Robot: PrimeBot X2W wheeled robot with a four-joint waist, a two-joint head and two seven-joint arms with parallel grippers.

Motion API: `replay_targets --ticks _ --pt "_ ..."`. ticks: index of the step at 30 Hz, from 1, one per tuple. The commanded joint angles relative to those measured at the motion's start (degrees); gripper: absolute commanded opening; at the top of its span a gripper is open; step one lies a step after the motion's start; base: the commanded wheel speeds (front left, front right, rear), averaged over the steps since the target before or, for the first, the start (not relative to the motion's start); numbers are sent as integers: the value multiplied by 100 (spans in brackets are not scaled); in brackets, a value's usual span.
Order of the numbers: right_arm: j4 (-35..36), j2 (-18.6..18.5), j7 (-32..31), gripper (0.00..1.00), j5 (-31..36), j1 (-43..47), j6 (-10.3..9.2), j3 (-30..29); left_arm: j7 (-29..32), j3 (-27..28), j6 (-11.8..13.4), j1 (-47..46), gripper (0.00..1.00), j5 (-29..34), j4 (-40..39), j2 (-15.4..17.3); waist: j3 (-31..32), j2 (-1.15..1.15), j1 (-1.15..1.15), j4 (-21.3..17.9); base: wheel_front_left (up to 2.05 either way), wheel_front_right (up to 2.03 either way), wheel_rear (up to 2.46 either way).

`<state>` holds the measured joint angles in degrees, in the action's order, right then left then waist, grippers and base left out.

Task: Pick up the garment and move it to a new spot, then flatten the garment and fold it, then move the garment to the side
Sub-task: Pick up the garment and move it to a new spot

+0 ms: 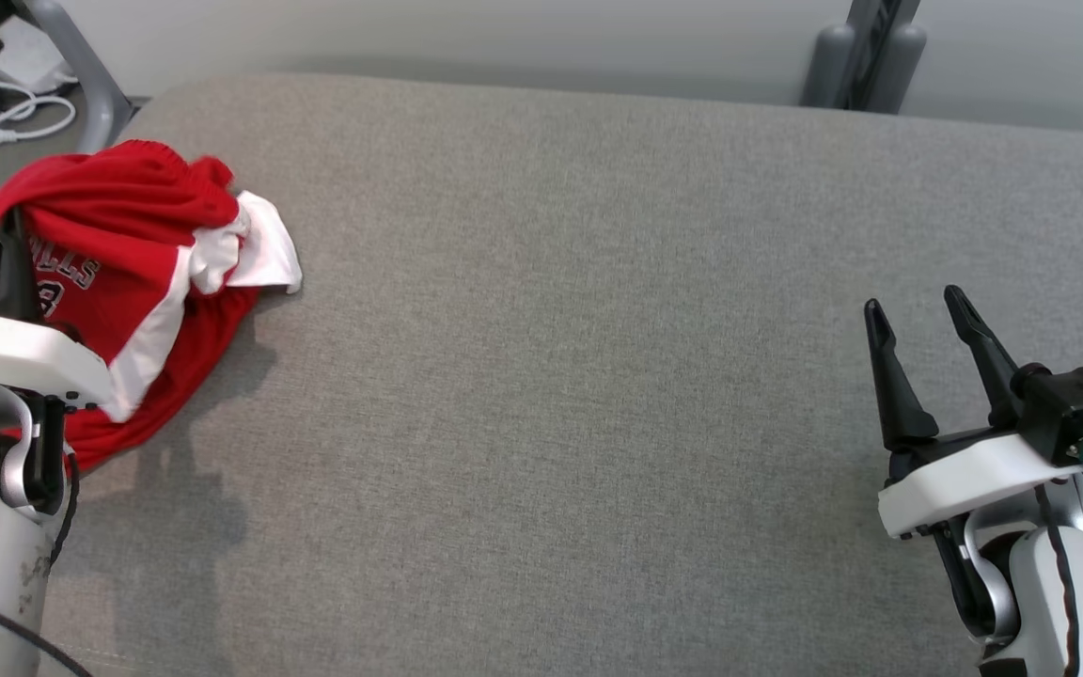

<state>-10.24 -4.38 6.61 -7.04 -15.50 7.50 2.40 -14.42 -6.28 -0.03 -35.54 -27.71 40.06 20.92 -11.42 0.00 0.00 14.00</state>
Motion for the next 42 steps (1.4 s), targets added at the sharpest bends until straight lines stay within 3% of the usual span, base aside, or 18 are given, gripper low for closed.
replay_targets --ticks 1,5,13,21,26,33,42 --pt "8 -15 54 100 -7 65 -2 -19 -31 10 47 96 0 33 -146 43 139 0 0 -3 0 0 0" --pt "30 30 89 100 -41 211 -2 -100 101 17 363 604 0 162 -1394 166 415 0 0 -53 0 0 0" --pt "103 103 158 100 -110 522 -2 -184 996 -13 1184 2126 0 335 -4225 268 831 0 0 -314 0 0 0" --pt "266 127 135 100 -157 581 -2 -86 1515 -414 1449 2970 0 354 -5716 73 917 0 0 -929 0 0 0" --pt "388 129 96 100 -204 536 -2 57 1531 -715 1384 2957 0 301 -5833 -134 840 0 0 -1510 0 0 0" --pt "502 133 61 100 -314 488 -2 89 1551 -1298 1060 2451 0 207 -5411 -525 630 0 0 -2267 0 0 0" --pt "512 138 187 100 -527 348 -2 50 1496 -1899 582 1509 0 218 -3883 -999 -90 0 0 -3172 0 0 0"
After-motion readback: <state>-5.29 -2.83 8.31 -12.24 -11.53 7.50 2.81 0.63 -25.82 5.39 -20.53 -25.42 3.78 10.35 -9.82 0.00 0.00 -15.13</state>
